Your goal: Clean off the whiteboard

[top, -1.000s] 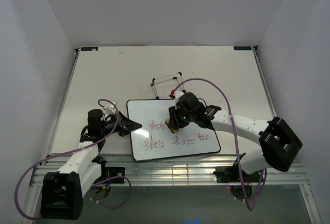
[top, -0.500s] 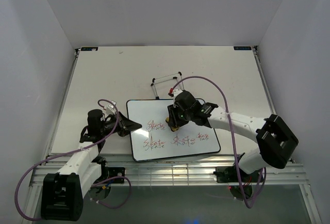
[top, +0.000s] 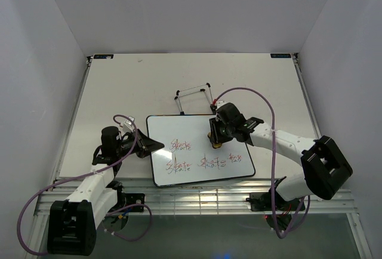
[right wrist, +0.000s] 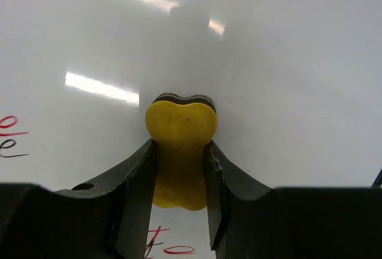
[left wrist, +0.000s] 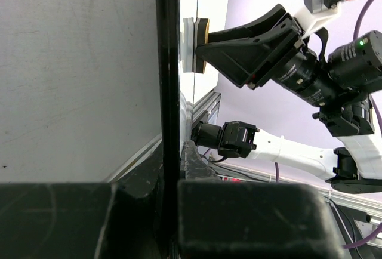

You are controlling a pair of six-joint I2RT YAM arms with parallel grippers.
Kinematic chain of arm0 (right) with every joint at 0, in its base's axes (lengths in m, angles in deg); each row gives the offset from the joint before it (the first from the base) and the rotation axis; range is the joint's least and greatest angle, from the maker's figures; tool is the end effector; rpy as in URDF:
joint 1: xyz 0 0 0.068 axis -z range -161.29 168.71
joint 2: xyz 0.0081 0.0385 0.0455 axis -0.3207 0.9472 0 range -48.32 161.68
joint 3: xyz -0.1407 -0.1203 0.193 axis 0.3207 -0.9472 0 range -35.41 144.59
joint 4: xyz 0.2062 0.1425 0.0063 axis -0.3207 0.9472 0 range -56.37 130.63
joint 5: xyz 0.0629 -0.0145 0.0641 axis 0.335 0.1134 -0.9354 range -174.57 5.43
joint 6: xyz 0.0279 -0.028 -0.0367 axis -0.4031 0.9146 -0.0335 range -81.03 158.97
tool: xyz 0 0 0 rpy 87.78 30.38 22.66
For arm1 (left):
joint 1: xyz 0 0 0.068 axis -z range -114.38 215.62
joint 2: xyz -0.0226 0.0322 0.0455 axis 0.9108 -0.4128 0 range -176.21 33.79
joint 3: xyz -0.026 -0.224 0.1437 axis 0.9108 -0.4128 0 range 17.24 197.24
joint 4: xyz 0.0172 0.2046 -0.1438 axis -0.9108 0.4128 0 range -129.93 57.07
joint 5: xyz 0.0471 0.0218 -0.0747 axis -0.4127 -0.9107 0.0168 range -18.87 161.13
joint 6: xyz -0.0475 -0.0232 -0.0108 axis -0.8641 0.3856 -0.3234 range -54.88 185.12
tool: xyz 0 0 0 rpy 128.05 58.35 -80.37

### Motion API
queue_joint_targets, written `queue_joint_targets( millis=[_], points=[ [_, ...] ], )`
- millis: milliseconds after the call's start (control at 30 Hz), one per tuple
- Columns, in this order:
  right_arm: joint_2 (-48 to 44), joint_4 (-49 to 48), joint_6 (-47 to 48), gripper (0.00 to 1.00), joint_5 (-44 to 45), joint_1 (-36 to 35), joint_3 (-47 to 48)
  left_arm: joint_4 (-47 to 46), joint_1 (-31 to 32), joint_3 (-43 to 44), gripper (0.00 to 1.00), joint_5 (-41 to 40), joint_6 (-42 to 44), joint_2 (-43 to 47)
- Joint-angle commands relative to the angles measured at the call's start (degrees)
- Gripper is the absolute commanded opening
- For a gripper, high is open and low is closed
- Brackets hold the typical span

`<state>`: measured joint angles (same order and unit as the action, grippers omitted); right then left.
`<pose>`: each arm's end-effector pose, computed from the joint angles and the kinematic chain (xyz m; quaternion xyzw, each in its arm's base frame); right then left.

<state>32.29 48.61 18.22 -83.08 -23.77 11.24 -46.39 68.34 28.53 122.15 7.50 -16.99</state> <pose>0.2050 0.1864 0.2051 -0.1720 0.9205 0.1734 0.3050 0.1543 -0.0350 0.1589 -0.1834 0.7986 -0.5436 0.1818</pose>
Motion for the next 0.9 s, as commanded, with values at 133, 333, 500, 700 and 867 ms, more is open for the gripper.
queue_joint_targets(
  millis=[133, 333, 500, 700, 867],
  points=[
    [3.83, 4.00, -1.48, 0.20, -2.82, -10.86, 5.28, -1.28, -0.08, 2.60, 0.00, -9.28, 4.98, 0.07],
    [8.93, 4.88, -2.45, 0.20, -1.85, -18.24, 13.18, -1.27, 0.27, 2.69, 0.00, -9.37, 4.63, 0.60],
    [14.73, 6.55, -2.54, 0.20, -1.67, -23.79, 21.27, -1.27, 0.62, 2.77, 0.00, -9.37, 4.45, 0.69],
    [18.95, 7.60, -1.66, 0.20, -1.76, -24.58, 25.68, -1.28, 0.88, 2.86, 0.00, -9.19, 4.10, 1.30],
    [18.88, 8.83, -1.04, 0.20, 0.25, -21.34, 24.54, -1.27, 0.88, 2.51, 0.00, -8.93, 4.01, 1.92]
  ],
)
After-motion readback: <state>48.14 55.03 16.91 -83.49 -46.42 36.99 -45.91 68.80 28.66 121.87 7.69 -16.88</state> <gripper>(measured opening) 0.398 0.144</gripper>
